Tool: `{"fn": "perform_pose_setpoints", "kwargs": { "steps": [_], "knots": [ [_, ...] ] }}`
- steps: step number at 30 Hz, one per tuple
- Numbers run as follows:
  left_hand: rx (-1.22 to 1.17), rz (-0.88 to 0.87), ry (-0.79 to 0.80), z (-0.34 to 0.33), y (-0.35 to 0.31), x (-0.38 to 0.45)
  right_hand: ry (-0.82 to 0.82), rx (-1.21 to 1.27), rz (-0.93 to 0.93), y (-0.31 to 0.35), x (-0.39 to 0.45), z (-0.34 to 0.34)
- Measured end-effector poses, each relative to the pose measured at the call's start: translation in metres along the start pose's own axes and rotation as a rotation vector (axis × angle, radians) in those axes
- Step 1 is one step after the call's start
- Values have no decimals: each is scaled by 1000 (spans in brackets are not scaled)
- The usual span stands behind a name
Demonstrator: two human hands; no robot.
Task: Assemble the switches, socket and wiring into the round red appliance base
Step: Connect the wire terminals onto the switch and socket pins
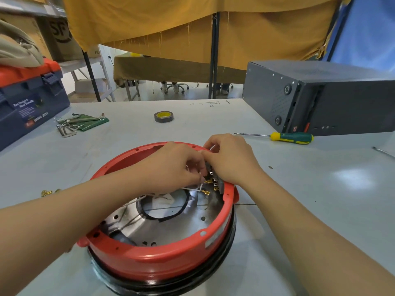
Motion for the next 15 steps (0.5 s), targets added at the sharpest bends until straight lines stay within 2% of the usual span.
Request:
{"fn": "perform_pose_setpoints", "kwargs": {
  "steps": [4, 9, 15],
  "knots": [
    [28, 21, 3, -7, -4, 2, -23, 26, -36, -4, -4, 1],
    [20, 33, -26, -17, -4, 5, -47, 194, -45, -7, -5, 1],
    [-54, 33, -39, -17, 1, 4, 50, 206, -16, -11, -9, 7]
  ]
}}
Point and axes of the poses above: each hand's wrist, its own x-axis towards the middle knuckle, its own z-axis out of the back of the hand, y = z × x, the point moved 1 cm from there along x, towards the middle knuckle, and after that the axes turned 11 degrees about z, right-handed, at the moved point
